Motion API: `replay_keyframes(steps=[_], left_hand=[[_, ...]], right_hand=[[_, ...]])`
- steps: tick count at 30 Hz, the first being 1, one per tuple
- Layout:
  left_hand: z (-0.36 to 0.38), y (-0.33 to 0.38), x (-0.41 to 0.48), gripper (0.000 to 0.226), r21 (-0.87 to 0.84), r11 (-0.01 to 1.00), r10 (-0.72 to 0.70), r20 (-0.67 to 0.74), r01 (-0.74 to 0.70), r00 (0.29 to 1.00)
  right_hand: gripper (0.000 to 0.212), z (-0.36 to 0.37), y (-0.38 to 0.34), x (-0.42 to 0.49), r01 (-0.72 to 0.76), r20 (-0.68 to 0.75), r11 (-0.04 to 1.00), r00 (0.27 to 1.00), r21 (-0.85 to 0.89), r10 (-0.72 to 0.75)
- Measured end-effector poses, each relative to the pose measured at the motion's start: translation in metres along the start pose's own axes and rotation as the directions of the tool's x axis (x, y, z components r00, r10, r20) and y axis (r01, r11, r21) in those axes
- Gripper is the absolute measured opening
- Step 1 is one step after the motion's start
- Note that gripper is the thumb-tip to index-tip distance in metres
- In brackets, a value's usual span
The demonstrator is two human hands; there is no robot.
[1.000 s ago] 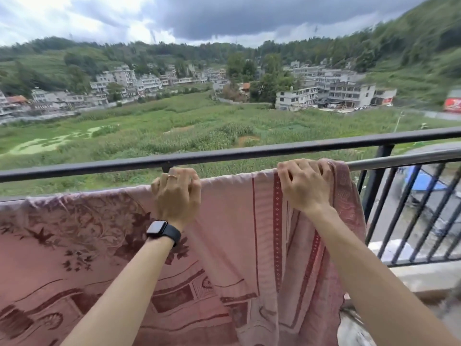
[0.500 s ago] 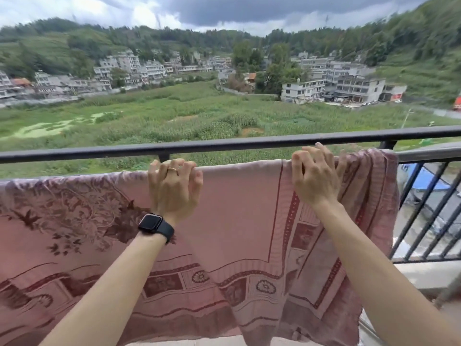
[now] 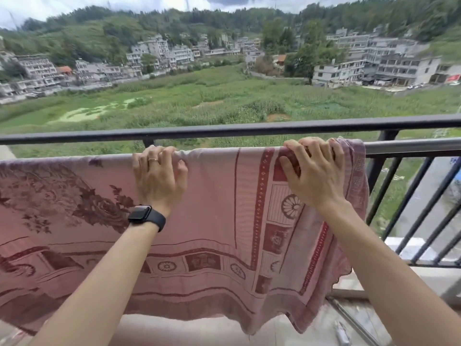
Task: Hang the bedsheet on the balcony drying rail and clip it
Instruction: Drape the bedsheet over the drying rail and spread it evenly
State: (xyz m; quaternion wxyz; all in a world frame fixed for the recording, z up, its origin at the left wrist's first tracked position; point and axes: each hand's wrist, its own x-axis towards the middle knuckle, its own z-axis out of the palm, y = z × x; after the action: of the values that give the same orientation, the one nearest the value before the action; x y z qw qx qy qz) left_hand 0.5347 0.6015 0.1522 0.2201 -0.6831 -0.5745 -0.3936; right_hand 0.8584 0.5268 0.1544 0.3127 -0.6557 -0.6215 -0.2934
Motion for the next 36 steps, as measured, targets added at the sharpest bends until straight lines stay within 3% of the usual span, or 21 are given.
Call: replay_keyframes(steps=[5,8,12,14,19,21,25,27,30,34,36], left_hand=[[0.001,-0.012,0.020,0.046,0.046,0.998,-0.035,0.053,0.032,0.998],[0.001,-0.028,0.031,0.048,0.076,0.995,-0.073,0.051,0.069,0.996],[0.004,-0.034,0.042,0.038,0.072,0.991,-0.118,0.034,0.115,0.992],[0.007,-0.018,0.049,0.034,-0.007,0.997,-0.076,0.040,0.076,0.996],[0.024,0.058,0.059,0.039,-0.173,0.970,0.190,0.098,-0.171,0.977],[0.034,0.069,0.061,0.038,-0.164,0.968,0.210,0.121,-0.190,0.970],[0.052,0.040,0.076,0.035,-0.131,0.962,0.254,0.102,-0.240,0.962],[0.052,0.034,0.080,0.037,-0.108,0.970,0.228,0.089,-0.218,0.970],[0.057,0.034,0.087,0.040,-0.045,0.997,0.072,0.085,-0.069,0.994],[0.063,0.071,0.091,0.045,-0.088,0.994,0.074,0.099,-0.065,0.992],[0.067,0.100,0.090,0.047,-0.105,0.988,0.124,0.104,-0.113,0.987]], right_hand=[[0.047,0.013,-0.009,0.022,-0.047,-0.008,0.998,0.999,0.040,0.047],[0.050,0.011,-0.005,0.032,-0.153,-0.053,0.986,0.986,0.063,0.157],[0.060,0.017,-0.004,0.045,-0.222,0.024,0.975,0.975,0.016,0.222],[0.060,0.022,-0.013,0.051,-0.230,0.041,0.973,0.972,0.004,0.230],[0.054,0.034,-0.038,0.061,-0.173,0.078,0.985,0.982,-0.008,0.173],[0.051,0.033,-0.025,0.065,-0.097,0.076,0.995,0.992,-0.029,0.099],[0.057,0.023,0.033,0.074,-0.176,0.091,0.983,0.979,-0.052,0.180],[0.058,0.026,0.034,0.079,-0.174,0.107,0.982,0.978,-0.071,0.181],[0.053,0.049,-0.007,0.088,-0.222,0.111,0.975,0.970,0.021,0.219],[0.042,0.060,0.002,0.092,-0.002,0.081,0.990,0.997,0.143,-0.010],[0.037,0.062,0.017,0.092,0.086,0.008,0.947,0.996,0.310,-0.093]])
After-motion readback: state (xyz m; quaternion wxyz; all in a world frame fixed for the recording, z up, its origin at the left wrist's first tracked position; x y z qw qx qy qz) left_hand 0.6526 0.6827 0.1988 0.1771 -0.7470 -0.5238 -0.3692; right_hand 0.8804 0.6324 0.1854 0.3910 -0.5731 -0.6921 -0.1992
